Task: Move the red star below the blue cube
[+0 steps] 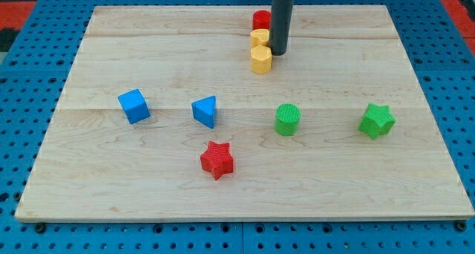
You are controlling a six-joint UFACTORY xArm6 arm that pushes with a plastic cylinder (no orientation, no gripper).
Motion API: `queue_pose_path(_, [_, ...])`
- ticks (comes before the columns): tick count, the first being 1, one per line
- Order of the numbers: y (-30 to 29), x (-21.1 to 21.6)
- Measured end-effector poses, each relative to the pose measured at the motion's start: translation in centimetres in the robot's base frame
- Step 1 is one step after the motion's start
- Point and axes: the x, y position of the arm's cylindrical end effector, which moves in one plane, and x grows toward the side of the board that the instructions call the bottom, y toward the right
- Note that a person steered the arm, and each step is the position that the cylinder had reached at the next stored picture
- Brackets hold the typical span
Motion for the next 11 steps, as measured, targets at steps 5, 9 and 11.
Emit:
queue_pose_path(5, [25.0, 20.7])
queue_pose_path(9, [-11.8, 20.8])
queue_pose_path(11, [-13.9, 19.7])
